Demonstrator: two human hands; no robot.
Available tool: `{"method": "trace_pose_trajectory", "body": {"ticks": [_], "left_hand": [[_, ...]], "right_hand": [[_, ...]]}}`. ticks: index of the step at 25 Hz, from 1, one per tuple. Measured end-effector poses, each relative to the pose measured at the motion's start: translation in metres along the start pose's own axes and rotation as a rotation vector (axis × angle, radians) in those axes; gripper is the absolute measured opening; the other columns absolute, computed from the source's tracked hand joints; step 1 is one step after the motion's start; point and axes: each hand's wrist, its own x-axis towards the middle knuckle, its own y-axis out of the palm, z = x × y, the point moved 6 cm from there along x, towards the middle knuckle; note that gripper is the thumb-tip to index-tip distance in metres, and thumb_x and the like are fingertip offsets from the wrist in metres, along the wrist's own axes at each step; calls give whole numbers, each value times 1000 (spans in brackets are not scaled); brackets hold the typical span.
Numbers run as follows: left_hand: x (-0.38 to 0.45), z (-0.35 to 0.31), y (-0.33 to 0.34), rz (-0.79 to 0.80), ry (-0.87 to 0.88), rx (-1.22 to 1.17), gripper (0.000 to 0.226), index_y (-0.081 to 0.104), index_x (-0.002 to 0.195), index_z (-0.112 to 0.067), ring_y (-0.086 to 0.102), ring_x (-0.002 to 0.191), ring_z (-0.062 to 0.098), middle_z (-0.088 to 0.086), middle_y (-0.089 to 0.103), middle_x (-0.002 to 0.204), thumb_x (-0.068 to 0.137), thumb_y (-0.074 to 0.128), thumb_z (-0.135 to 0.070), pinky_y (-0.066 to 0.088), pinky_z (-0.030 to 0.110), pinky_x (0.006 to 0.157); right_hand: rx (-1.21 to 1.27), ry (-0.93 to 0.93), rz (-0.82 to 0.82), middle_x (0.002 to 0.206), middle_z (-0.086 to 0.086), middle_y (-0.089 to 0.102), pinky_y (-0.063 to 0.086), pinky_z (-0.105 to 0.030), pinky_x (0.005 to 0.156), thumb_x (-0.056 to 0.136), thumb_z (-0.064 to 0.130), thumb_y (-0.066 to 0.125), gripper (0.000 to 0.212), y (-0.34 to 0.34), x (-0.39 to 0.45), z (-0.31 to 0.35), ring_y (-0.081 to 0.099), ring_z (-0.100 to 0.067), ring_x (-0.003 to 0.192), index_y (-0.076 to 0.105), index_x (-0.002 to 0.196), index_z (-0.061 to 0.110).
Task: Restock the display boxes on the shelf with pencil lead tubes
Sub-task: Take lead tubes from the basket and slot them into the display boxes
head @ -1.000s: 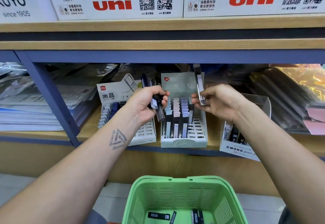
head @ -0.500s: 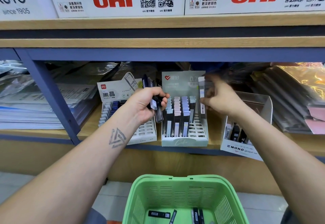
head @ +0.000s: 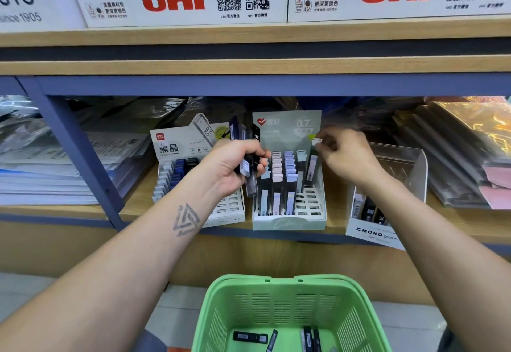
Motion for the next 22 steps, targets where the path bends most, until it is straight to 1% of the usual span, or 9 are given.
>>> {"method": "trace_pose_trajectory", "body": {"ticks": [3,6,9,11,14,16,18,20,22], "left_hand": [[1,2,1,5,1,19,7,59,86,12,57,51,16,19,64,72,84,54,15,48,20,46],[0,1,2,4,3,21,7,59,86,11,56,50,16,19,64,73,84,53,15,48,20,46],[0,1,3,3,7,21,10,58,91,11,56,50,16,20,63,74,84,53,16,48,20,46],[-1,2,3,1,11,26,12,58,94,12,56,50,17,20,63,73,84,53,16,48,21,45],[-2,2,4,-13,20,37,17,57,100,13,56,49,17,21,63,73,84,53,17,47,22,43],[-1,2,3,-18,22,39,17,57,100,13,56,48,18,22,63,74,84,53,17,47,21,43],[0,2,2,-17,16,39,13,57,96,13,56,48,17,22,63,75,84,53,17,47,21,42],[1,3,2,-12,9,40,11,58,93,12,56,47,17,22,63,75,84,53,16,47,21,42],[1,5,3,-2,-2,38,11,58,94,12,56,47,16,20,63,71,85,53,16,47,21,42]], "right_hand": [[2,14,26,98,-1,68,48,-29,78,97,17,64,17,3,2,-5,63,-19,91,68,114,18],[-13,2,75,91,0,69,56,-38,80,96,17,64,14,3,3,-7,67,-21,87,69,109,21],[-30,-2,75,86,0,69,58,-42,80,95,17,64,14,1,5,-10,67,-21,83,70,107,22],[-45,-20,60,90,-2,70,58,-42,79,96,15,63,15,2,5,-9,67,-22,85,70,108,21],[-118,-72,25,103,-6,71,58,-45,80,94,8,61,22,6,7,-4,64,-25,92,71,112,18],[-162,-81,13,103,-8,71,58,-46,79,93,6,61,23,7,9,-4,64,-28,92,71,111,16],[-176,-67,57,101,-7,70,58,-43,78,93,8,61,22,11,10,-7,64,-27,91,71,110,17],[-183,-43,137,101,-7,69,55,-40,77,95,10,61,21,18,8,-9,64,-27,92,68,113,18],[-206,-41,140,100,-8,68,56,-43,76,95,12,60,20,22,4,-8,63,-30,90,63,114,19]]}}
